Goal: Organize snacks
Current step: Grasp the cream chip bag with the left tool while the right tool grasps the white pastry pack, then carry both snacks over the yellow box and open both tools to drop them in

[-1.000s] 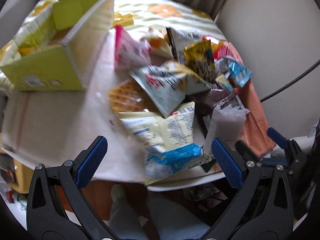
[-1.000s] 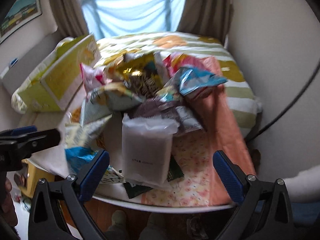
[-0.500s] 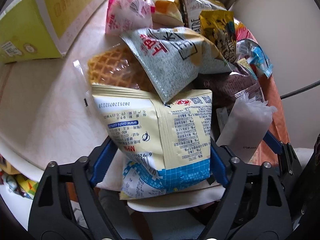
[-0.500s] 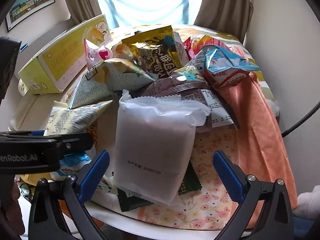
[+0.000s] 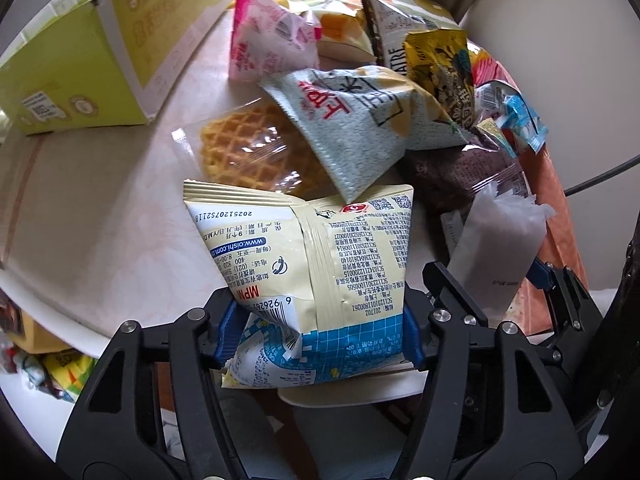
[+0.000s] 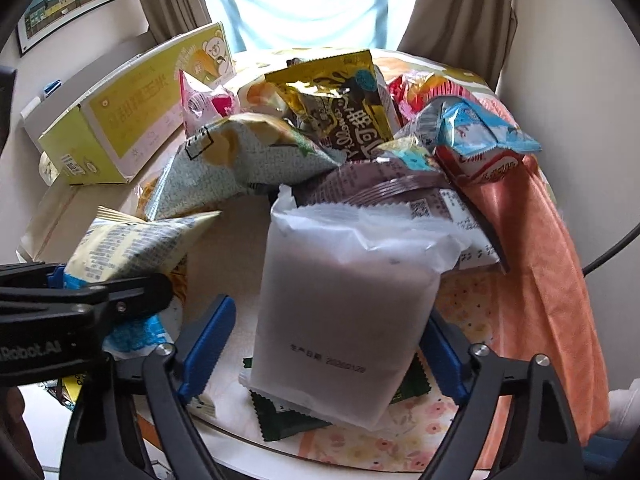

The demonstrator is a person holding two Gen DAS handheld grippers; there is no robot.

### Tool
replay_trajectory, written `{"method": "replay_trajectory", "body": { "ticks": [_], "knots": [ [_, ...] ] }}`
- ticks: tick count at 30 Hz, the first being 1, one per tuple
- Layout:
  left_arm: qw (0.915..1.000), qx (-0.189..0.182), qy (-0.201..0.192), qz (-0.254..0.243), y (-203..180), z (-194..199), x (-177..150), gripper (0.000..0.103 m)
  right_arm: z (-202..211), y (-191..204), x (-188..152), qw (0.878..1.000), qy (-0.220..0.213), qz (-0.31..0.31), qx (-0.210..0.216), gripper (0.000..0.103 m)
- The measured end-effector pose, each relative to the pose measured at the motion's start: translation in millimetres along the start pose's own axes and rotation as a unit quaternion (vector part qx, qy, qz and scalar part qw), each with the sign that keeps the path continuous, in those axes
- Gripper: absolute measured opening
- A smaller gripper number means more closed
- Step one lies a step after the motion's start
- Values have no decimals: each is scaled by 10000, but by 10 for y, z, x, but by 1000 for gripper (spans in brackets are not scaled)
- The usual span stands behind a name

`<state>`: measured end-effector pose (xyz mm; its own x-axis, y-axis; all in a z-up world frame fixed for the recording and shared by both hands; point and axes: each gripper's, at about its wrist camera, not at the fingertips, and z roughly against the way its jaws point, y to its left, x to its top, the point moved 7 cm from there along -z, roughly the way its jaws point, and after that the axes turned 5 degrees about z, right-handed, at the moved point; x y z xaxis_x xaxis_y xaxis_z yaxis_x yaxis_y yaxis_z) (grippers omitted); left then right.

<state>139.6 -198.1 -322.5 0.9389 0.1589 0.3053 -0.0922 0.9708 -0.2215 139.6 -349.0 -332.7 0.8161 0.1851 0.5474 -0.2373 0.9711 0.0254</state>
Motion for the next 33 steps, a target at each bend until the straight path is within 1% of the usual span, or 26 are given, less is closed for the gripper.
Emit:
{"method": "replay_trajectory", "body": {
  "ticks": [2,3,4,8,13,19,21,22,24,28,30,33],
  "knots": [
    [10000,21,-21,12,48,17,6,59,-32,8,-17,9999,68,-42,-96,74],
    [10000,33,-35,11,65,26,11,59,-49,2,-22,9998,116,-68,-121,67],
    [10000,37,-45,15,100,40,-12,59,-58,-8,-27,9998,146,-109,-123,62],
    [10000,39,-47,38,149,66,-12,59,-20,-22,-42,9994,166,-294,-39,60],
    [9999,98,-85,34,238,250,-68,59,125,-37,-58,9991,169,-390,-33,59],
    [9993,196,-290,133,344,572,-44,59,413,-20,65,9997,-17,-262,-17,59],
    [9986,215,-438,196,373,729,-5,59,512,-7,134,9997,-99,-203,4,59],
    [9983,224,-492,211,378,777,14,59,572,3,175,9997,-157,-172,25,59],
    [9968,247,-720,245,433,981,78,59,667,22,285,9996,-248,-131,79,59],
    [9928,226,-1137,305,526,1326,284,59,847,86,603,9987,-471,-46,197,59],
    [9898,239,-1371,298,613,1515,423,59,928,156,810,9980,-581,6,247,59],
    [9854,151,-1670,291,789,1791,725,59,1021,273,1148,9968,-737,102,302,59]
  ]
}}
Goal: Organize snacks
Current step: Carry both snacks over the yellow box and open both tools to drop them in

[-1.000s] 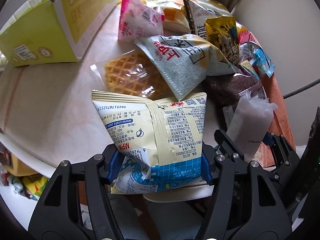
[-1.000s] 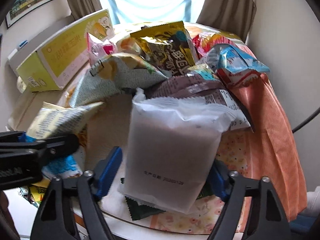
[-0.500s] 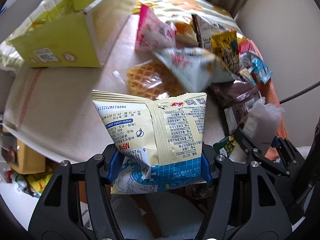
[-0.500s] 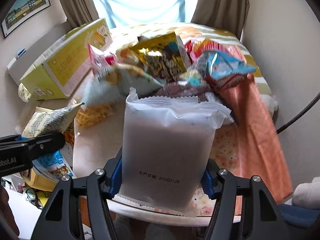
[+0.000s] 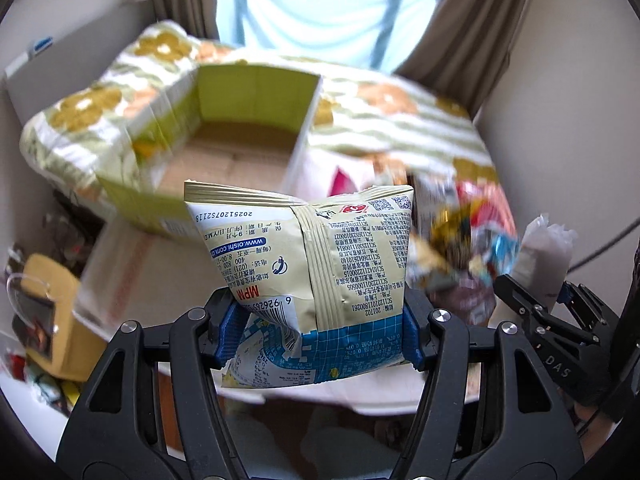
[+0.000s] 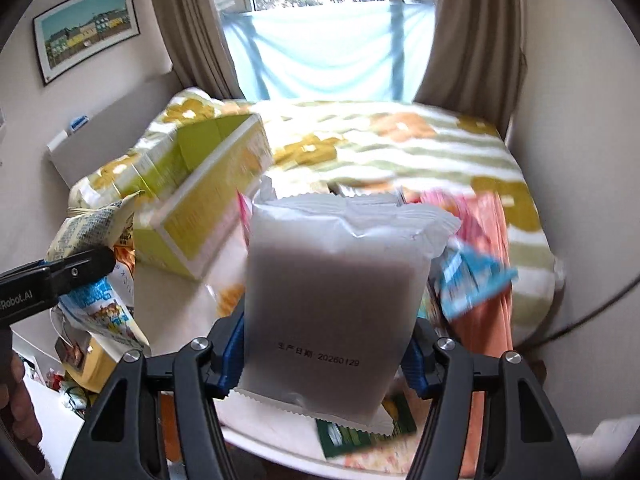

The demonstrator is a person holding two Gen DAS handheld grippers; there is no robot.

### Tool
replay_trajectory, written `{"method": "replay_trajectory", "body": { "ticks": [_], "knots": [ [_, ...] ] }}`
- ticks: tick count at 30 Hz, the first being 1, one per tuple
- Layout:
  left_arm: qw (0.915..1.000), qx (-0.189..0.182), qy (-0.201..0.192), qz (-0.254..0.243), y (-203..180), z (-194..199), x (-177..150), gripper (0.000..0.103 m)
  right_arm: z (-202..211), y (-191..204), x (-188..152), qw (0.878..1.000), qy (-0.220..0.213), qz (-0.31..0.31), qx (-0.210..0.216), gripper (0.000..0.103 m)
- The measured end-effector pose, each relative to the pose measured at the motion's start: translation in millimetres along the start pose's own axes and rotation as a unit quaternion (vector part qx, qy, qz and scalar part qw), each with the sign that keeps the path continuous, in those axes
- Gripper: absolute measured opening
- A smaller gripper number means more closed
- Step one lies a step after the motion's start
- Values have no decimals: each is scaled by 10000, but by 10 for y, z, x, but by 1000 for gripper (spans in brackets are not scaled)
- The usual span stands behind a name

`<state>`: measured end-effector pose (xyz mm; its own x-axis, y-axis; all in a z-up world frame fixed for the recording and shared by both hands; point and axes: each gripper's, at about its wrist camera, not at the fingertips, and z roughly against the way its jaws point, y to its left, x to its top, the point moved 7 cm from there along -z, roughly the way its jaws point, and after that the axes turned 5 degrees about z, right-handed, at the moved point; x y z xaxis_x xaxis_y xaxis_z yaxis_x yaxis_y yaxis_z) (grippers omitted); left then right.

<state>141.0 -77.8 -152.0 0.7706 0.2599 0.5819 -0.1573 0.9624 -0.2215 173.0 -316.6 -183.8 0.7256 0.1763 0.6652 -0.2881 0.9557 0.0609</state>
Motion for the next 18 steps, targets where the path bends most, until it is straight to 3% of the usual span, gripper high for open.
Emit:
{"method": "replay_trajectory", "body": {
  "ticks": [4,8,13,18],
  "knots": [
    [9996,-36,-264,-81,228,32,527,59,-25,250,471,9998,-158,133,20,59],
    [9994,-121,-290,-150,598,-11,1021,59,-183,614,879,9996,-202,179,56,59],
    [9992,-261,-32,-297,1091,-296,1532,59,-506,1063,1203,9999,-87,35,144,59],
    [9966,-443,528,-460,1390,-751,1799,59,-838,1455,1347,9997,189,-119,132,59]
  ]
}}
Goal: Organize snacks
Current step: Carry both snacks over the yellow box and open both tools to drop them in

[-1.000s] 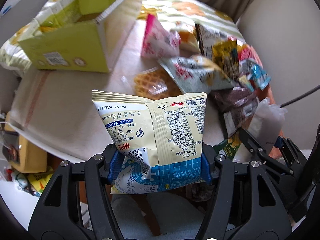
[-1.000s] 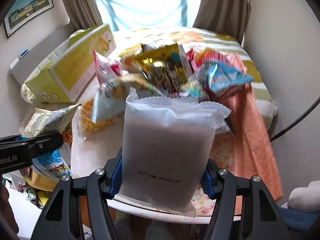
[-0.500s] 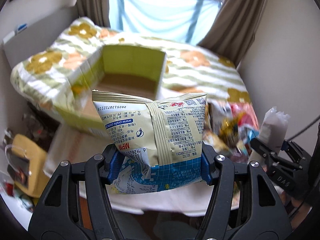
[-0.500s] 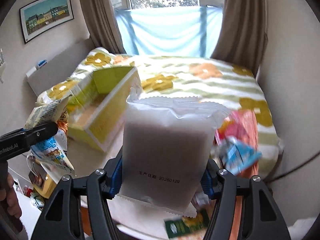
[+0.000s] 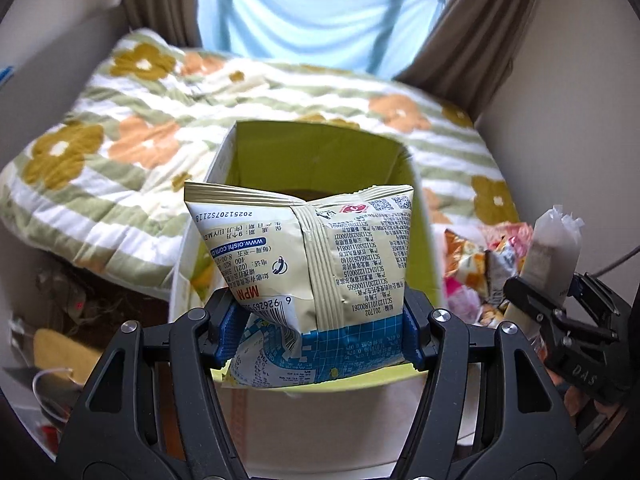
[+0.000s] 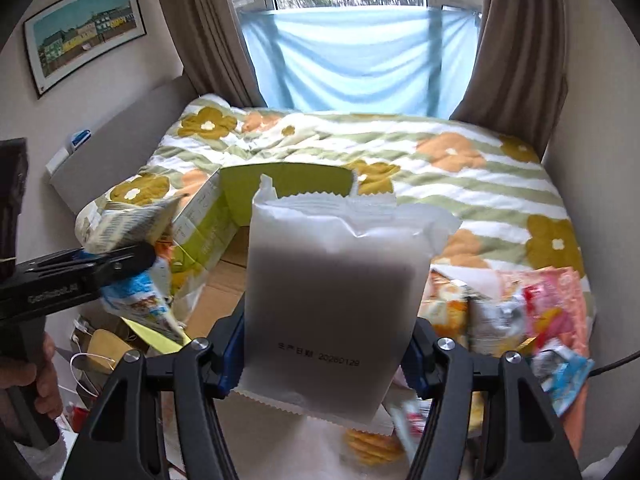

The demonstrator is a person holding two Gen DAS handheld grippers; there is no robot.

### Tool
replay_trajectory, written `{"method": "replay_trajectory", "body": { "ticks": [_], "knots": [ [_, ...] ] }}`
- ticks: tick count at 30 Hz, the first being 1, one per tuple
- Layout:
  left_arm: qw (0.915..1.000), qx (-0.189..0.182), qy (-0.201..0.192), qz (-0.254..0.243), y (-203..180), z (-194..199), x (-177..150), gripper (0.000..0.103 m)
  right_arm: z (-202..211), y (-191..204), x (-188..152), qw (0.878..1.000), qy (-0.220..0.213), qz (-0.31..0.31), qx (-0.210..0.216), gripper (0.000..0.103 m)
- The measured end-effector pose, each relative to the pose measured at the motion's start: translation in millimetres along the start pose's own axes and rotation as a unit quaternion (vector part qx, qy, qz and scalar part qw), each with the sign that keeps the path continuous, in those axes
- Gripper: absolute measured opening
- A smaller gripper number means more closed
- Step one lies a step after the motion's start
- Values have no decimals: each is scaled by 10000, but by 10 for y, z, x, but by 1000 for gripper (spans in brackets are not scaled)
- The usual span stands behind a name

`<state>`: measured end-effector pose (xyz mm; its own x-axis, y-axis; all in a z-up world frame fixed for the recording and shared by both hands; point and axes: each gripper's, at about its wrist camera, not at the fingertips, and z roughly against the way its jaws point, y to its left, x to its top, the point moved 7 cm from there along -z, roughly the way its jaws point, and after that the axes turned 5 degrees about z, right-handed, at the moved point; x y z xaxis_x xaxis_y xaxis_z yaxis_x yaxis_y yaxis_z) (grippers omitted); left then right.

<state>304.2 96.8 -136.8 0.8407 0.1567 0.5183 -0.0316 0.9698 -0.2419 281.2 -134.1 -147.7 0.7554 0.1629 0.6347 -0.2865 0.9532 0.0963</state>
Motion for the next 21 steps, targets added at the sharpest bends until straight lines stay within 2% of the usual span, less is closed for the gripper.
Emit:
{"method": "replay_trajectory", "body": {
  "ticks": [6,12,13,15,16,17,21],
  "knots": [
    [9965,-133,721,-404,239,-583,97,59,-395,318,38,9991,367,-206,-110,59],
    [9902,-260,1224,-620,297,-938,6,61,-703,441,29,9968,739,-220,-208,59],
    [9892,-267,1282,-667,311,-973,4,63,-735,441,25,9966,773,-198,-222,59],
    [9883,-165,1300,-777,327,-995,-27,83,-802,437,27,9961,845,-141,-230,59],
    [9885,-82,1269,-815,336,-986,-31,99,-834,448,15,9957,896,-114,-212,59],
    [9894,-53,1190,-830,345,-950,-27,102,-858,468,4,9954,933,-89,-185,59],
    [9917,91,985,-820,427,-782,7,102,-924,459,-9,9946,1032,73,-86,59]
  ]
}}
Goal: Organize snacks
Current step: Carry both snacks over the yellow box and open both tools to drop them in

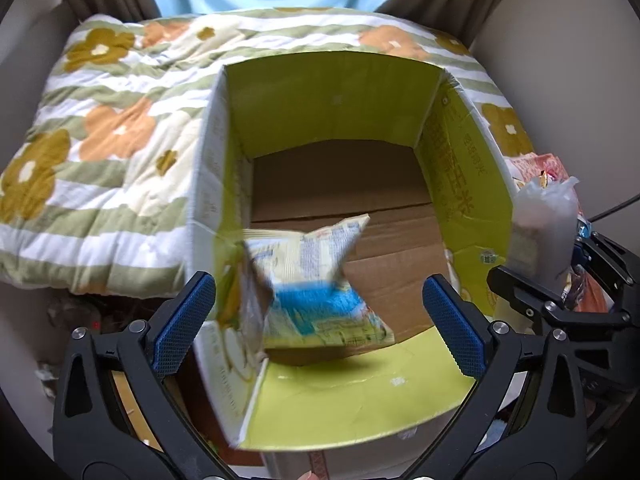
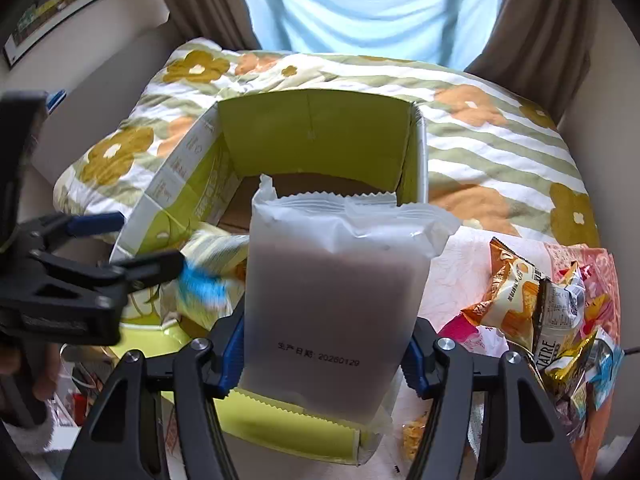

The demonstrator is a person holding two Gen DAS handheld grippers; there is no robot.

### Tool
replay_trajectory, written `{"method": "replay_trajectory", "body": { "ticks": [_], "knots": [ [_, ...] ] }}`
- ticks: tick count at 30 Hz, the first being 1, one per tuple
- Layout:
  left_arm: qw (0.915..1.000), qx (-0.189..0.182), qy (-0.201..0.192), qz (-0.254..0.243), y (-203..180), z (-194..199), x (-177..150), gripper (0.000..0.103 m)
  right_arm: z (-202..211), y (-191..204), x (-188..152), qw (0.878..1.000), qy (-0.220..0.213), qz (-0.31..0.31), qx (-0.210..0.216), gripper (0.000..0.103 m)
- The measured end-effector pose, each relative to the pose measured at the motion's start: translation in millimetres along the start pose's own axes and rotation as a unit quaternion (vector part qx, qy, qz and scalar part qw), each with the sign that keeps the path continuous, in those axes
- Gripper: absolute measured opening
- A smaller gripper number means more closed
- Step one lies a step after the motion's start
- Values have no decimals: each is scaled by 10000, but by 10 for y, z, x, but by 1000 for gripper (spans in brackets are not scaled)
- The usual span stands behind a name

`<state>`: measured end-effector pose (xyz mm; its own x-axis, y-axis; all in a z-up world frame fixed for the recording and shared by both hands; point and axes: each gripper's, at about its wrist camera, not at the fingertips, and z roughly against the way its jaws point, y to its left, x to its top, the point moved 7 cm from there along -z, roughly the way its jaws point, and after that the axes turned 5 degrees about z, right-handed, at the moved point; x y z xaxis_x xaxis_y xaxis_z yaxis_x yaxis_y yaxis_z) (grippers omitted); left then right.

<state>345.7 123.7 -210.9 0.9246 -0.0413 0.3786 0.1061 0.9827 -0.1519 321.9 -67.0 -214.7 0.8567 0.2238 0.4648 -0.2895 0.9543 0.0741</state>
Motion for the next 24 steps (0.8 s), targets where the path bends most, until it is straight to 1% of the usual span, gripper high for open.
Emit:
{"method": "replay_trajectory", "body": {
  "ticks": [3,9,14,15,16,18,24],
  "knots": [
    [9998,81,-105,168,97,116,-30,102,-43,30,-7,9999,66,101,34,59],
    [9976,43,-185,661,302,224,-117,102,-192,190,-33,9982,253,522,137,59],
    [9971,132,-178,734,351,225,-166,102,-364,219,-84,9976,420,527,149,61],
    [9969,134,-178,751,349,224,-182,102,-375,210,-83,9978,418,505,137,65],
    [9968,113,-177,776,351,223,-195,102,-381,206,-76,9979,393,507,131,76],
    [9966,94,-163,798,332,216,-220,102,-384,186,-62,9979,334,546,68,94],
    [9970,76,-59,764,299,165,-308,102,-334,119,-150,9988,287,385,135,95]
  ]
}}
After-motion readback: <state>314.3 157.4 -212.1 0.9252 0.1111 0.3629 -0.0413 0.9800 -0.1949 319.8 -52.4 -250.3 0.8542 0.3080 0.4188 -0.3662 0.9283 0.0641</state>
